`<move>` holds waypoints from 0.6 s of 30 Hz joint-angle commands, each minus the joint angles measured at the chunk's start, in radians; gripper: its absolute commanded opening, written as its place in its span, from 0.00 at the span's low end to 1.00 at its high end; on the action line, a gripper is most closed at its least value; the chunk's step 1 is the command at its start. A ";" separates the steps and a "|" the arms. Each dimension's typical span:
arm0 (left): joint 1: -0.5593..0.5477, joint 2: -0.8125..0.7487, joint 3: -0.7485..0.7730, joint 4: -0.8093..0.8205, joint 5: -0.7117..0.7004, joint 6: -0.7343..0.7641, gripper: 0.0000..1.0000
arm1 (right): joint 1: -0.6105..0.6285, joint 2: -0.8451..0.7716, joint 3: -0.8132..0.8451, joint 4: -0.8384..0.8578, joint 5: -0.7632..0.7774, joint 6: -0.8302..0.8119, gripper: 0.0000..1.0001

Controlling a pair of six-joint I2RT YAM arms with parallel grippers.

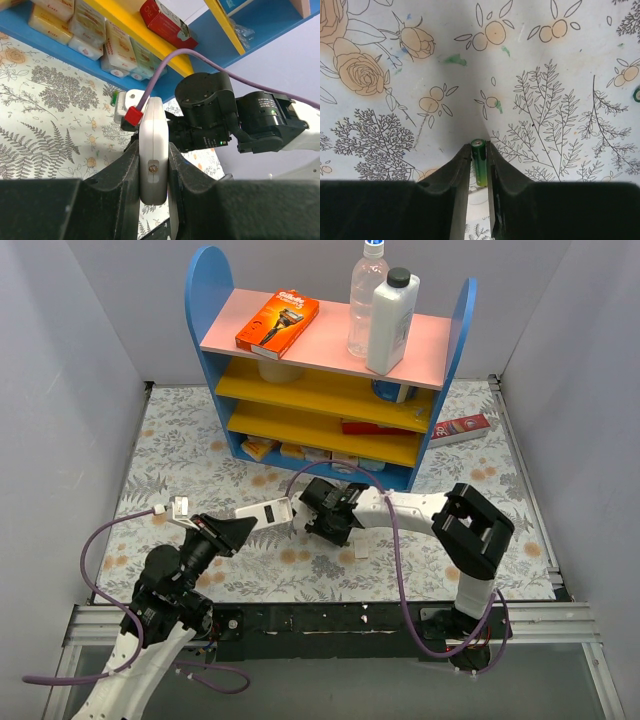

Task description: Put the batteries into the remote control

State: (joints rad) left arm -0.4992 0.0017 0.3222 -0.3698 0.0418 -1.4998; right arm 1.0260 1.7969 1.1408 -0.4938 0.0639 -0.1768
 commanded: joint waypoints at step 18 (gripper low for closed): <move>-0.002 -0.060 0.017 0.008 0.024 -0.025 0.00 | 0.032 0.115 0.077 -0.167 0.054 0.048 0.14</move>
State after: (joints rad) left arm -0.5007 0.0017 0.3264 -0.3882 0.0452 -1.5154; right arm 1.0527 1.8801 1.2552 -0.6243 0.1177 -0.1406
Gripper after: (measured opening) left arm 0.206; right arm 0.186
